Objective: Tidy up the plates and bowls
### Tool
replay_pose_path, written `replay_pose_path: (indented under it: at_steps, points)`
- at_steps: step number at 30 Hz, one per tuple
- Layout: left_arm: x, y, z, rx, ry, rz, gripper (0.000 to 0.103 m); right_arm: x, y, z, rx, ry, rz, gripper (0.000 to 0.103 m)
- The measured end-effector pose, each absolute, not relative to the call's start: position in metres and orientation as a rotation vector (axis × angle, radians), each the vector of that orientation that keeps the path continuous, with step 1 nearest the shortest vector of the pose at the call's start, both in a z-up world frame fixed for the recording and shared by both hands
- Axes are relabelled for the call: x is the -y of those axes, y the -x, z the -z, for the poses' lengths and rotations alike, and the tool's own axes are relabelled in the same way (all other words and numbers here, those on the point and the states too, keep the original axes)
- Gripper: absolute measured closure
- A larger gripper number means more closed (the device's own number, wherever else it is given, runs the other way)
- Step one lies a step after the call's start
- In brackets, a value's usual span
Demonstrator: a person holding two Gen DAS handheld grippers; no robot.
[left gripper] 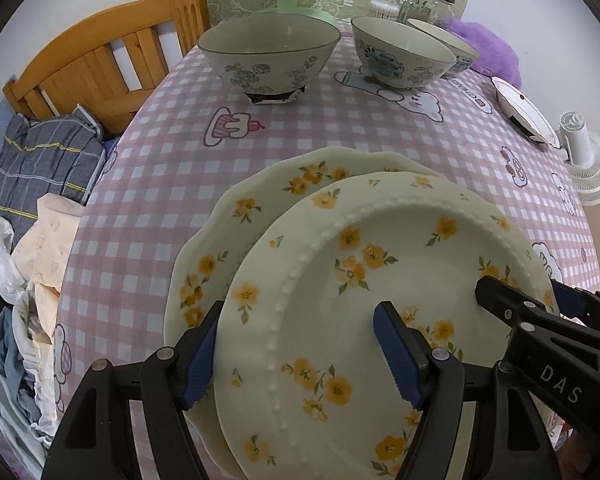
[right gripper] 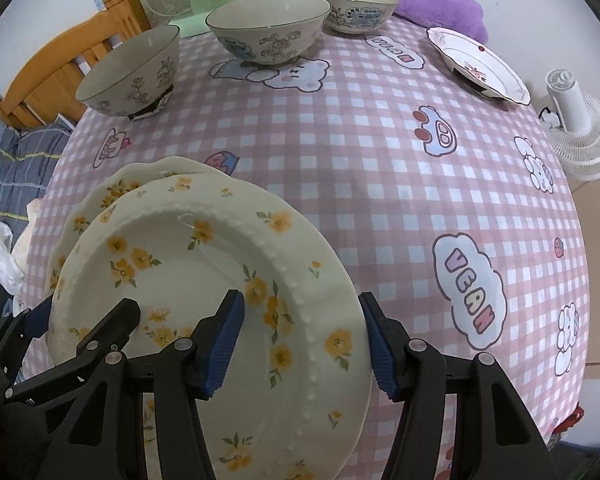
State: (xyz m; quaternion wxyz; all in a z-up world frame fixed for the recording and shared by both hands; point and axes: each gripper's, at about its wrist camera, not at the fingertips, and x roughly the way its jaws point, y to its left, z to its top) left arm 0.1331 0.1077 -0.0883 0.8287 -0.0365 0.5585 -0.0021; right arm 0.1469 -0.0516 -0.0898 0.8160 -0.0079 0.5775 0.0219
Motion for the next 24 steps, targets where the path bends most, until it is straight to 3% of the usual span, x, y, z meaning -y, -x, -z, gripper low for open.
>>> replay_pose_path:
  at_steps: [8,10,14,24]
  points:
    - [-0.101,-0.129,0.088,-1.180,0.000,-0.044,0.029,0.056,-0.139,0.082,-1.226,0.022,-0.033,0.041]
    - [-0.100,-0.129,0.088,-1.180,-0.016,-0.051,0.029,0.059,-0.136,0.080,-1.224,0.013,-0.035,0.045]
    - [-0.100,-0.129,0.088,-1.174,-0.030,-0.054,0.030,0.062,-0.128,0.077,-1.221,-0.004,-0.057,0.065]
    - [-0.102,-0.121,0.073,-1.091,-0.064,-0.024,0.030,0.044,-0.130,0.078,-1.186,0.037,-0.014,0.062]
